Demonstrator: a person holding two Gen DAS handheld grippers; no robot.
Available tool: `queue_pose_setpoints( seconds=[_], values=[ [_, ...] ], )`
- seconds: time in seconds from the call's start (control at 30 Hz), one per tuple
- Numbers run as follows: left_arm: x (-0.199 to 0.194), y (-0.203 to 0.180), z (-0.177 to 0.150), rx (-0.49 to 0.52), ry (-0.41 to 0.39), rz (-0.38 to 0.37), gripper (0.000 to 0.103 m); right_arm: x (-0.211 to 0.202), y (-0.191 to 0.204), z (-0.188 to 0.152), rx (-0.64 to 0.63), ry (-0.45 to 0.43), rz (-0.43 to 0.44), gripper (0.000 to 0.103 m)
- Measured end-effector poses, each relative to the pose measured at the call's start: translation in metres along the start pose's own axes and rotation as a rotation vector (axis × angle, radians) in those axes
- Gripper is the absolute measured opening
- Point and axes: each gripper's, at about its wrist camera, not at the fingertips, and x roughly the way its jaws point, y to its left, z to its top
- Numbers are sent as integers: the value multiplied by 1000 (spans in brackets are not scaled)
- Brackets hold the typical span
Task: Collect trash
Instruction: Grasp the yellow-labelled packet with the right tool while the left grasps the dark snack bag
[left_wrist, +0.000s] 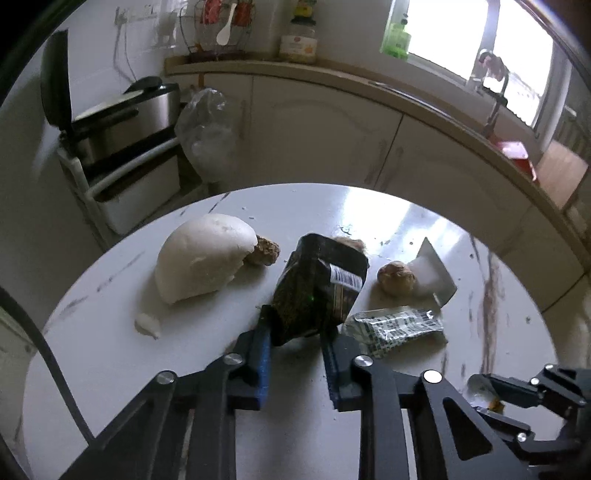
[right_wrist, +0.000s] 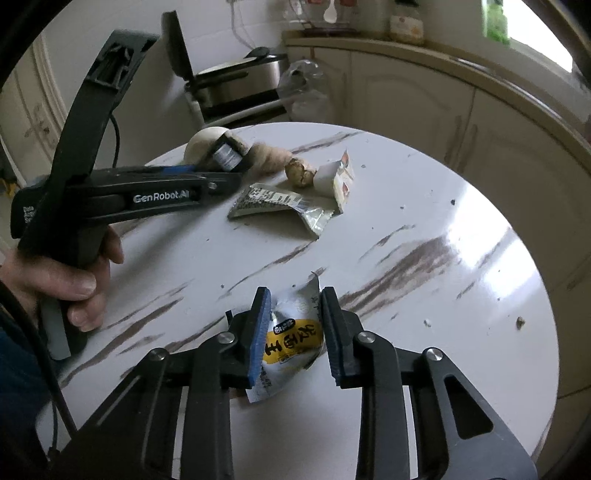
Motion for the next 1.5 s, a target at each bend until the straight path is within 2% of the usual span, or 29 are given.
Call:
queue_pose_setpoints(
  seconds=[0.2,0.33,0.47,0.53,0.6,0.67,0.73,0.8,0.87,0.97,1.03,1.1,1.17,1.23,1.3,1.5],
  values=[
    [-7,5,-5,-12,2,-12,15,-4,-12,-3,47,2,52,27],
    [-12,9,-9,-21,3,-23,15,-6,-15,-5,63,4,60,34],
    [-17,7,-12,-6,9,-3,18,-8,-16,-7,78,2,71,52],
    [-20,0,-15,13,2,17,29,-8,-17,-6,87,2,76,53],
    [-27,-4,-17,35,-23,46,73,-9,-17,-7,85,4,76,53],
    [-33,-9,-18,53,-54,55,84,-9,-14,-8,68,8,66,54],
    [-38,-15,-18,66,-58,55,87,-9,-12,-9,57,11,65,54],
    [-38,-18,-15,71,-68,63,96,-9,-11,-9,57,10,69,54],
    [-31,-21,-11,77,-61,89,96,-8,-12,-8,55,9,68,54],
    [-17,-27,-4,86,-50,88,96,-7,-11,-7,51,9,64,54],
    [-8,-30,-1,92,-40,81,91,-6,-10,-7,47,9,61,54],
    [4,-29,6,79,-17,48,74,-5,-8,-6,37,11,49,51],
    [6,-26,7,56,-13,3,67,-4,-3,-5,13,14,34,38],
    [6,-28,7,60,-16,-13,60,-3,2,-5,-16,17,17,35],
    [6,-28,6,61,-9,-33,46,-4,6,-6,-32,19,14,33],
    [8,-18,9,47,3,-70,32,-7,10,-10,-41,15,-1,26]
  ],
)
